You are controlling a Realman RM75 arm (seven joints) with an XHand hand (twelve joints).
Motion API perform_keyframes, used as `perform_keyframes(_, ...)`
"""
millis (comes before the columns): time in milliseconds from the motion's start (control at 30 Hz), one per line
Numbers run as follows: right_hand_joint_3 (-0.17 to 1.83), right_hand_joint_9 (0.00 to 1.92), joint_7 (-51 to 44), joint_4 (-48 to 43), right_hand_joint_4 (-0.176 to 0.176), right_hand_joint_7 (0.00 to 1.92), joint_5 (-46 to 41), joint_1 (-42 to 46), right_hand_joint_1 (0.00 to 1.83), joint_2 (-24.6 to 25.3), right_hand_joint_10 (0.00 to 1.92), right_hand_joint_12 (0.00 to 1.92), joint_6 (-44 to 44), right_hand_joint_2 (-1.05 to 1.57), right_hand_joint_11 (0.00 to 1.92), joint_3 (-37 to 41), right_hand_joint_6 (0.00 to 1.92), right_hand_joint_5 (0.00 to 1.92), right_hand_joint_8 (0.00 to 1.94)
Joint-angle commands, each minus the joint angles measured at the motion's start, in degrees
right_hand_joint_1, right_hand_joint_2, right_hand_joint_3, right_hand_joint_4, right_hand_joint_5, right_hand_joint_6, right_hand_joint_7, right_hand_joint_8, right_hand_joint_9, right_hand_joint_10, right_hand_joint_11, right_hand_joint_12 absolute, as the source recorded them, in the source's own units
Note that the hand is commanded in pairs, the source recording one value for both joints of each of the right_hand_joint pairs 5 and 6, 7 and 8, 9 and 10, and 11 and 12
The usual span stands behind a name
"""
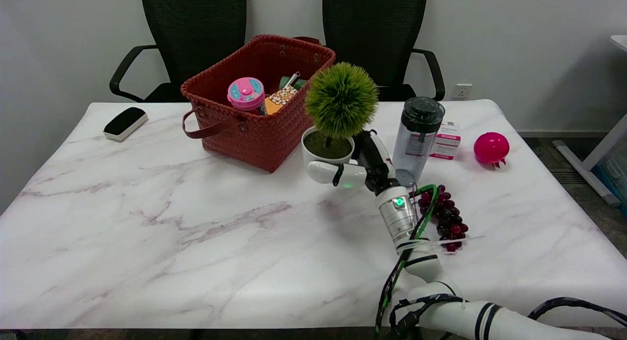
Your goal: Place the potted plant into the brown storage basket.
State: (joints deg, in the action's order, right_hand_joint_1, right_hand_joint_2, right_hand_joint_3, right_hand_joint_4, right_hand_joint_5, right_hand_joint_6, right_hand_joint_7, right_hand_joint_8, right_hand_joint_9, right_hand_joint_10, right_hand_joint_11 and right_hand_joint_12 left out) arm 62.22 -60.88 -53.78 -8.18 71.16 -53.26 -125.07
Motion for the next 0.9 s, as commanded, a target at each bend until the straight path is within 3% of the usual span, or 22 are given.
perform_keyframes(33,0.51,1.1,-0.1,-7.1,0.0,1.03,1.9,-5.0,1.35,-1.3,1.1,0.94,2.0,0.91,0.94,2.2,0.77,0.77,1.03)
perform_keyframes(367,0.51,1.13,-0.1,-12.4,0.0,1.07,4.6,-10.5,1.35,-3.1,1.13,0.95,16.6,0.93,0.95,9.9,0.81,0.81,1.07)
perform_keyframes(900,0.51,1.13,-0.1,-11.3,0.0,1.08,4.0,-23.0,1.35,-1.0,1.13,0.94,28.8,0.95,0.94,9.2,0.81,0.81,1.08)
